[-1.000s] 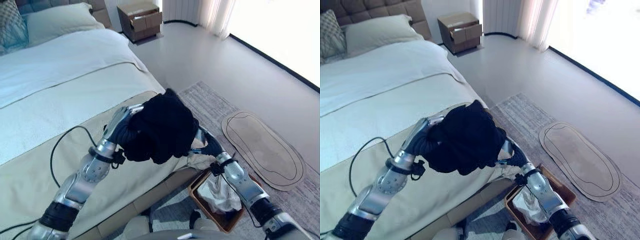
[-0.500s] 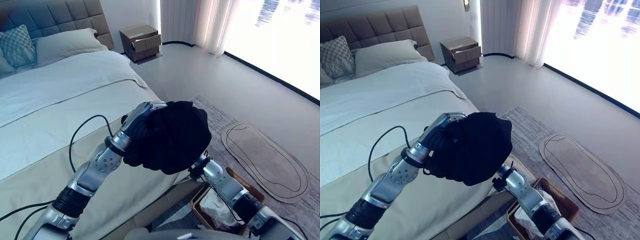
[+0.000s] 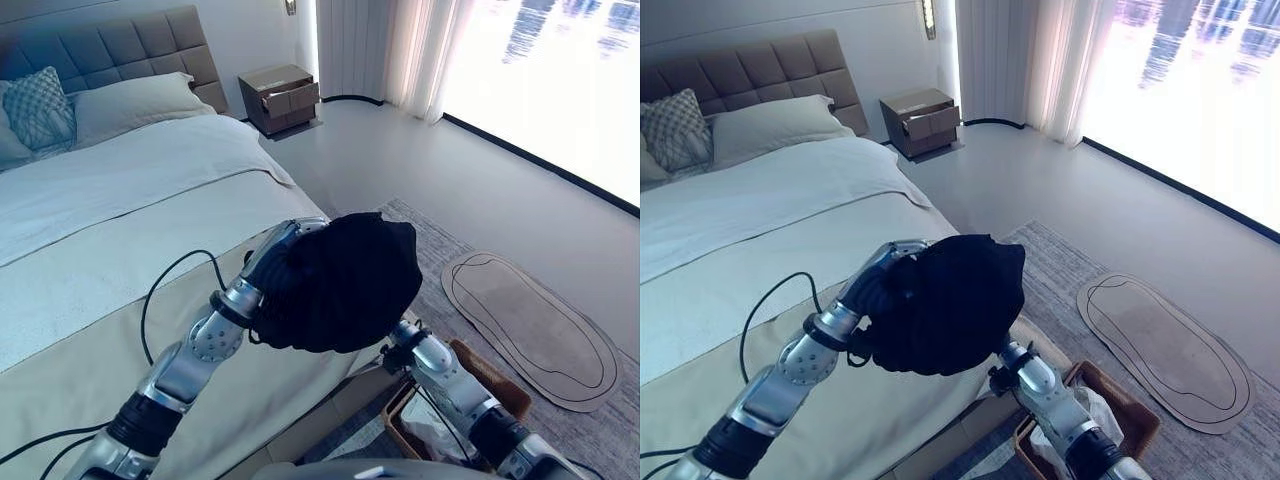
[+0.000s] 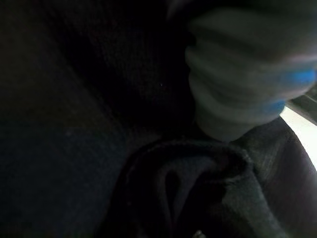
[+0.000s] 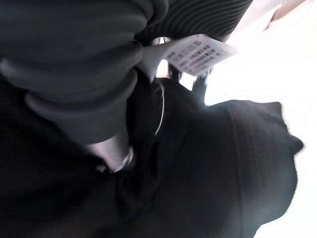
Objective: Pick up clothes into the bucket
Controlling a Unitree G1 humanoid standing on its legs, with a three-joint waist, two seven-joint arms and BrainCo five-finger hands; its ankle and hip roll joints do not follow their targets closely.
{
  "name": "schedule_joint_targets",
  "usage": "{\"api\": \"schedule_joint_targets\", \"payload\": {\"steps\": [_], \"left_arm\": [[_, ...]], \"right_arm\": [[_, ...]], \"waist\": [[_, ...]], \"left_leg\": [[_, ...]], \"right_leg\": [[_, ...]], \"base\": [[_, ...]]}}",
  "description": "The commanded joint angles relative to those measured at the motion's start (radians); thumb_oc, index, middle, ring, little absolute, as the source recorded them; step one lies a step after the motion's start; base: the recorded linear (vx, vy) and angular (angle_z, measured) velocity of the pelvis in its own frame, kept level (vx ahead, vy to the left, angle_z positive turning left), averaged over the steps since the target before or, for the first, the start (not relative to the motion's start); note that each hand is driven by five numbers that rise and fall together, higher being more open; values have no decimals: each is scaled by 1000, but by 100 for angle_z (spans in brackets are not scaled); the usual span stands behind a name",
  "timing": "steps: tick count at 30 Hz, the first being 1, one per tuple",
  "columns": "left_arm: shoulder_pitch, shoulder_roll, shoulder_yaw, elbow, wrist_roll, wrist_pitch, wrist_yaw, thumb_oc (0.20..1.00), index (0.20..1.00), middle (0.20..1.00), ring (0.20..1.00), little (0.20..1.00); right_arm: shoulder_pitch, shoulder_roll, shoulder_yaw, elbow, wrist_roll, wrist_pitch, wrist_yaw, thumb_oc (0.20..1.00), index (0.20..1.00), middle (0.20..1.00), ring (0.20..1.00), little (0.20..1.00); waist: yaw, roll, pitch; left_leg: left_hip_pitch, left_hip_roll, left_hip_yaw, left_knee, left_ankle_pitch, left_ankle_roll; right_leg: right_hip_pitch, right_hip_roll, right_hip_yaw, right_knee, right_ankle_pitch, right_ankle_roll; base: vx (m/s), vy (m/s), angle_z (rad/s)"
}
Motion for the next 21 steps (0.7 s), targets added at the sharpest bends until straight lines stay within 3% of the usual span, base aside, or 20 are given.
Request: {"api": "schedule_joint_targets", "payload": {"steps": [1,10,20,21], "left_arm": [[-26,-22,50,-81,-90,-48,27,200,200,200,200,200],[2,-26,64,-82,-115,-48,28,200,200,200,200,200],[24,-63,37,-98,-288,-46,-25,200,200,200,200,200],[23,-70,31,-93,-320,-43,-40,1000,1000,1000,1000,1000]], "right_arm": [[-17,51,-13,-108,65,-82,14,200,200,200,200,200],[45,48,-4,-129,79,-89,29,200,200,200,200,200],[132,35,2,-176,112,-98,52,200,200,200,200,200],[143,31,3,-181,115,-98,56,200,200,200,200,200]], "waist": [[-8,-48,-16],[-15,-48,-10],[-35,-43,0],[-38,-43,1]], "left_leg": [[2,18,10,42,-82,0],[1,19,2,49,-83,0],[4,25,2,57,-88,1],[5,26,4,57,-87,1]], "right_leg": [[-99,-66,6,-20,148,57],[-99,-64,7,-3,135,52],[-99,-58,13,0,132,51],[-100,-58,14,1,132,51]], "base": [[0,0,0],[0,0,0],[0,0,0],[0,0,0]]}}
